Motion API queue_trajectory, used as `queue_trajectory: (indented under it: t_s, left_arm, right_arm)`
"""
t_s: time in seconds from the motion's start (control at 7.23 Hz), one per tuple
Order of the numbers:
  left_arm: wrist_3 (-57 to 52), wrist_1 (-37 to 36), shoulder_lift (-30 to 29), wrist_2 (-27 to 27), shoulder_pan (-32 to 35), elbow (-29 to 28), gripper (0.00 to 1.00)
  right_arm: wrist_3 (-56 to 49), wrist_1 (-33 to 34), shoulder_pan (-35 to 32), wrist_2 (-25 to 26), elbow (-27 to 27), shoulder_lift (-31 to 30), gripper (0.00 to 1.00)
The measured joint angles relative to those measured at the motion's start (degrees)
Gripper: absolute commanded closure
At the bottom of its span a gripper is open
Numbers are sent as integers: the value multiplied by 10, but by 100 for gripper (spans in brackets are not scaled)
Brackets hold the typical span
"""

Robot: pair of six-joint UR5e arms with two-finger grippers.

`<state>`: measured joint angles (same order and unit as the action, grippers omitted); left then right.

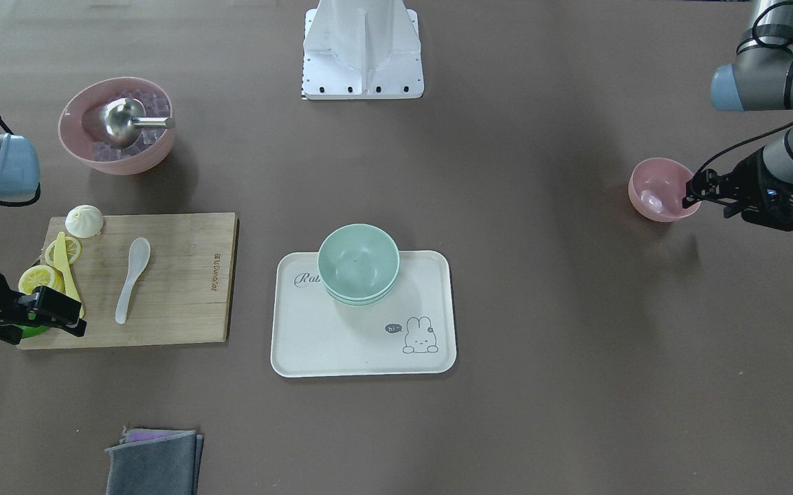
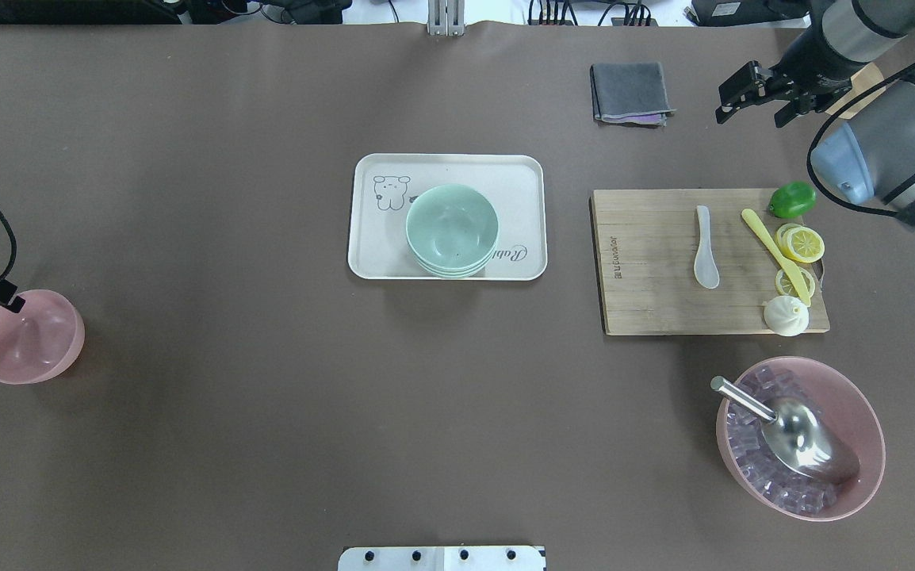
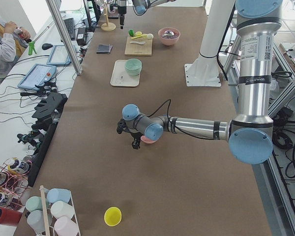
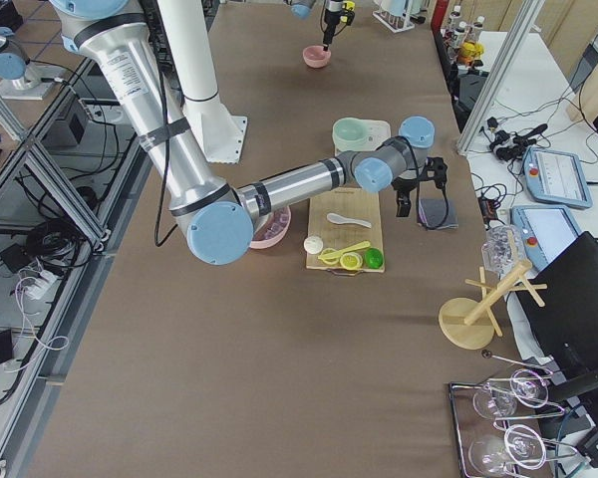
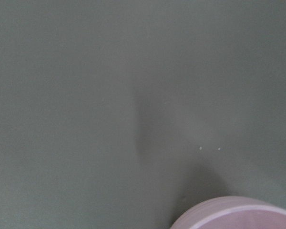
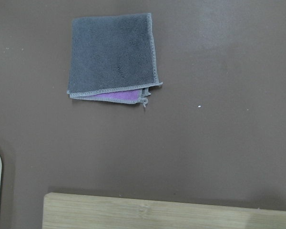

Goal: Stack pink bowl on green and place spoon
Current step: 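Move the left gripper to the pink bowl while the right moves toward the board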

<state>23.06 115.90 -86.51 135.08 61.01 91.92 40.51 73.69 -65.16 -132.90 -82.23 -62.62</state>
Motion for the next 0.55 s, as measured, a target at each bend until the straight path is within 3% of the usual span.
queue_trajectory:
  t_s: [0.14, 0.55]
  left_arm:
    - [2, 7, 14, 12, -2, 7, 100]
    - [3, 7, 17, 27, -7, 10, 100]
  right_arm:
    - [6, 0, 2, 0, -3, 0, 0]
    - [10, 0, 10, 4, -4, 2, 0]
